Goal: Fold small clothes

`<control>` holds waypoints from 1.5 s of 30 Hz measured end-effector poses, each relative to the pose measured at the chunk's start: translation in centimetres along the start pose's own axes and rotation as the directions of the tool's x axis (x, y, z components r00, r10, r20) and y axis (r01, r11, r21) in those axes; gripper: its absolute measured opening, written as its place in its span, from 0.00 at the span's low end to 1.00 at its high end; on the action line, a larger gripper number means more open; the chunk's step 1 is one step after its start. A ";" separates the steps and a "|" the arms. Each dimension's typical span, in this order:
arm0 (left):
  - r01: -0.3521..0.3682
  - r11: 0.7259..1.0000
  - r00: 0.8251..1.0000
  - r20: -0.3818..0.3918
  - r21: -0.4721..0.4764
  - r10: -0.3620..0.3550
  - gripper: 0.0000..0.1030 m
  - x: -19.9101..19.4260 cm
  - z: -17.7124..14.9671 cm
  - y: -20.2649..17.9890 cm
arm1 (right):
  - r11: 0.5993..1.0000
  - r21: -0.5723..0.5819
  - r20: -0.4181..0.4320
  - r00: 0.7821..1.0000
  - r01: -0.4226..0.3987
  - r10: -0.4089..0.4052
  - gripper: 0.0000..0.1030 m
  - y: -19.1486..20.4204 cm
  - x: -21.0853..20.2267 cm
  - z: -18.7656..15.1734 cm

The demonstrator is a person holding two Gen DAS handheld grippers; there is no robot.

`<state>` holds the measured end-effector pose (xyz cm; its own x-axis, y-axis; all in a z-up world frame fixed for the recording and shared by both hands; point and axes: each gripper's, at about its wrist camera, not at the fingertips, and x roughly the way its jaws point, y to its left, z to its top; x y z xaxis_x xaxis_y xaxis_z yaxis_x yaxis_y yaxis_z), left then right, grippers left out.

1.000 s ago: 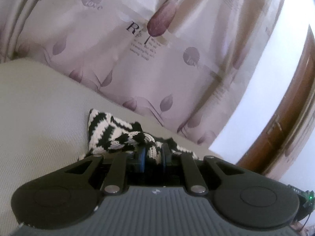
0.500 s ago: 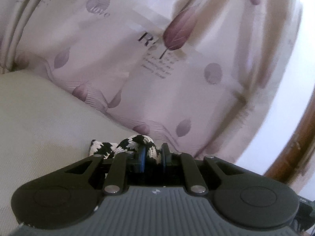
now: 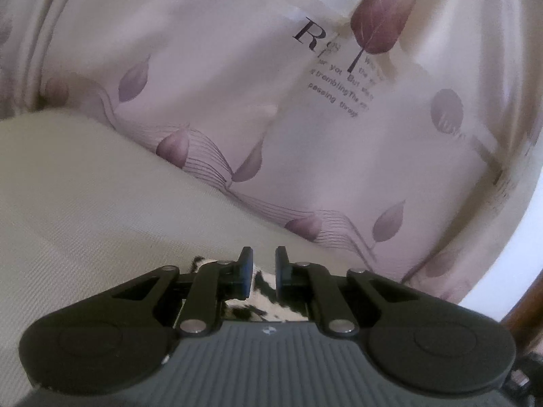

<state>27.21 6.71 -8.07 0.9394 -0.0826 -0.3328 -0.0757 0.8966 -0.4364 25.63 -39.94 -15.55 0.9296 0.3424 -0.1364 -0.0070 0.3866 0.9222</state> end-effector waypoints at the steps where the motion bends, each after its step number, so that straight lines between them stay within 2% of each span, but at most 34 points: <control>1: -0.001 1.000 1.000 -0.002 0.010 0.001 0.11 0.2 0.0 0.1 | 1.000 0.022 0.002 1.000 0.006 -0.006 0.13 -0.5 0.4 0.0; 4: 0.029 1.000 1.000 -0.002 0.006 -0.029 0.11 -0.4 0.2 0.4 | 0.997 0.073 -0.008 0.999 0.032 -0.032 0.15 -1.8 1.7 0.2; 7: 0.063 0.998 0.998 -0.017 0.023 -0.063 0.13 -2.5 0.4 0.8 | 0.991 0.125 -0.021 0.999 0.052 -0.050 0.17 -2.8 2.3 0.4; 9: 0.083 0.995 0.996 -0.039 0.047 -0.081 0.27 -4.1 0.5 1.3 | 0.991 0.127 -0.018 0.999 0.036 -0.034 0.30 -2.7 1.9 0.4; 10: 0.092 0.994 0.994 -0.060 0.064 -0.088 0.42 -4.9 0.5 1.6 | 0.994 0.112 -0.006 1.000 0.012 -0.012 0.45 -2.3 1.5 0.3; 11: 0.098 0.993 0.993 -0.077 0.072 -0.092 0.51 -5.6 0.5 1.9 | 0.995 0.102 0.009 1.000 -0.005 0.005 0.66 -2.0 0.9 0.3; 13: 0.110 0.991 0.989 -0.104 0.079 -0.101 0.59 -7.0 0.1 2.5 | 0.995 0.089 0.051 0.998 -0.037 0.033 0.87 -1.3 -0.7 0.2; 14: 0.125 0.988 0.985 -0.133 0.089 -0.113 0.64 -7.5 -0.2 2.5 | 0.995 0.082 0.060 0.997 -0.051 0.046 0.88 -1.1 -1.4 0.2; 18: 0.204 0.965 0.964 -0.207 0.164 -0.169 0.67 -8.1 -1.3 1.1 | 0.994 0.044 0.054 0.994 -0.099 0.096 0.88 -0.2 -4.1 -1.0; 20: 0.251 0.947 0.943 -0.273 0.199 -0.192 0.76 -7.3 -1.9 -0.2 | 0.995 0.004 0.021 0.994 -0.104 0.104 0.87 0.4 -5.0 -2.2; 21: 0.270 0.941 0.930 -0.310 0.204 -0.199 0.77 -6.7 -2.2 -0.9 | 0.995 -0.026 0.001 0.996 -0.093 0.093 0.88 0.8 -5.3 -3.0; 22: 0.283 0.938 0.918 -0.340 0.199 -0.205 0.77 -6.0 -2.4 -1.4 | 0.995 -0.055 -0.017 0.996 -0.083 0.082 0.88 1.1 -5.5 -3.6; 23: 0.292 0.937 0.905 -0.371 0.190 -0.207 0.84 -5.2 -2.6 -1.8 | 0.994 -0.082 -0.035 0.997 -0.078 0.075 0.88 1.4 -5.7 -4.3; 24: 0.304 0.937 0.878 -0.432 0.172 -0.206 0.89 -3.8 -2.9 -2.2 | 0.992 -0.102 -0.051 0.996 -0.074 0.069 0.88 1.5 -5.7 -4.9; 25: 0.301 0.942 0.859 -0.473 0.152 -0.198 0.90 -2.5 -3.1 -2.4 | 0.991 -0.116 -0.066 0.996 -0.071 0.063 0.88 1.7 -5.9 -5.5; 26: 0.284 0.951 0.852 -0.486 0.121 -0.193 0.90 -1.3 -3.2 -2.4 | 0.990 -0.118 -0.075 0.995 -0.072 0.063 0.88 1.7 -6.0 -6.0; 28: 0.299 0.952 0.846 -0.479 0.067 -0.232 0.90 0.4 -3.0 -2.2 | 0.992 -0.097 -0.088 0.993 -0.086 0.077 0.88 1.3 -6.2 -6.8; 30: 0.301 0.953 0.869 -0.418 0.025 -0.264 0.90 1.7 -2.2 -2.3 | 0.993 -0.084 -0.092 0.993 -0.086 0.078 0.88 0.9 -6.1 -7.3; 32: 0.283 0.959 0.922 -0.275 -0.008 -0.274 0.90 2.2 -0.9 -2.1 | 0.994 -0.081 -0.100 0.992 -0.080 0.071 0.88 0.5 -5.9 -7.6; 34: 0.225 0.974 0.960 -0.170 0.001 -0.222 0.90 2.5 0.3 -2.0 | 0.994 -0.078 -0.109 0.992 -0.077 0.068 0.88 0.5 -5.7 -7.8; 36: 0.162 0.987 0.983 -0.091 -0.002 -0.161 0.92 2.2 1.2 -1.6 | 0.993 -0.084 -0.115 0.991 -0.083 0.073 0.88 0.6 -5.6 -8.0; 40: 0.087 0.996 0.996 0.024 -0.016 -0.086 0.99 -0.2 2.2 -0.2 | 0.989 -0.124 -0.120 0.990 -0.087 0.072 0.88 1.2 -5.4 -8.0; 45: 0.064 0.998 0.998 0.007 -0.008 -0.064 0.99 -3.4 1.9 1.5 | 0.975 -0.209 -0.123 0.991 -0.072 0.047 0.87 3.1 -4.2 -7.8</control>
<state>24.54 9.21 -6.03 0.9445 -0.1367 -0.2987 -0.0184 0.8859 -0.4636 18.80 -33.56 -14.97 0.8759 0.4629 -0.1361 -0.1511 0.5312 0.8337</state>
